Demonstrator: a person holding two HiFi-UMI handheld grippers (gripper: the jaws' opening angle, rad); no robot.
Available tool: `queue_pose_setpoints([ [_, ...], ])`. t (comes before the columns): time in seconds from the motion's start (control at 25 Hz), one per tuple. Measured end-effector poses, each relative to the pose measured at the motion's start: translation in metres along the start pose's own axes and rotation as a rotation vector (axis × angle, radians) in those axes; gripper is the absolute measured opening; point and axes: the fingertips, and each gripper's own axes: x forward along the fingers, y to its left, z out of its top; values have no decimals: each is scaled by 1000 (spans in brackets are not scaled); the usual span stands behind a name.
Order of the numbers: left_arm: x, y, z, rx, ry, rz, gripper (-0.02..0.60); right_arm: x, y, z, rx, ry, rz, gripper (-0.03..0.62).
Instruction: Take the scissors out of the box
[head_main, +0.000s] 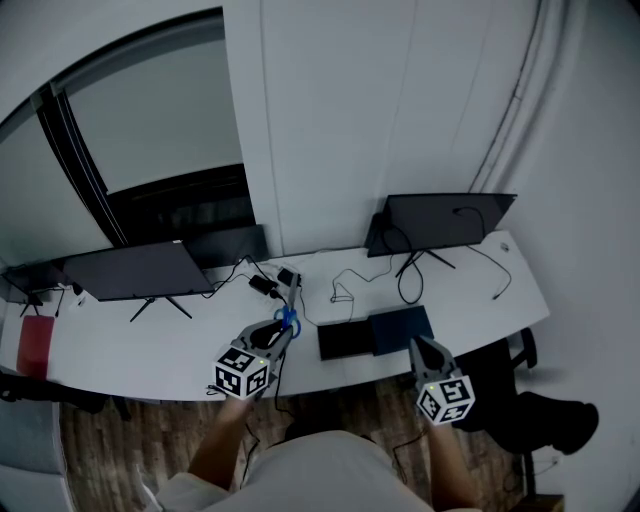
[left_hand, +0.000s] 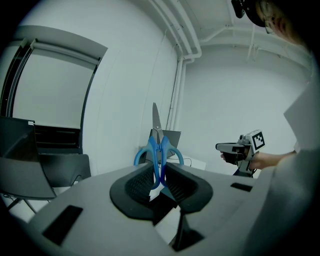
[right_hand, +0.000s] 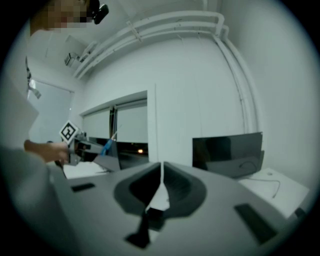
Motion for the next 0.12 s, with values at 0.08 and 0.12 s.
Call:
queue_pose_setpoints([
  [0.08,0,2,1,0,-1,-3,101,1,0,1,0,1,-2,37],
  [0.12,1,3,1,0,-2,-4,101,2,0,1,1,2,-3,37],
])
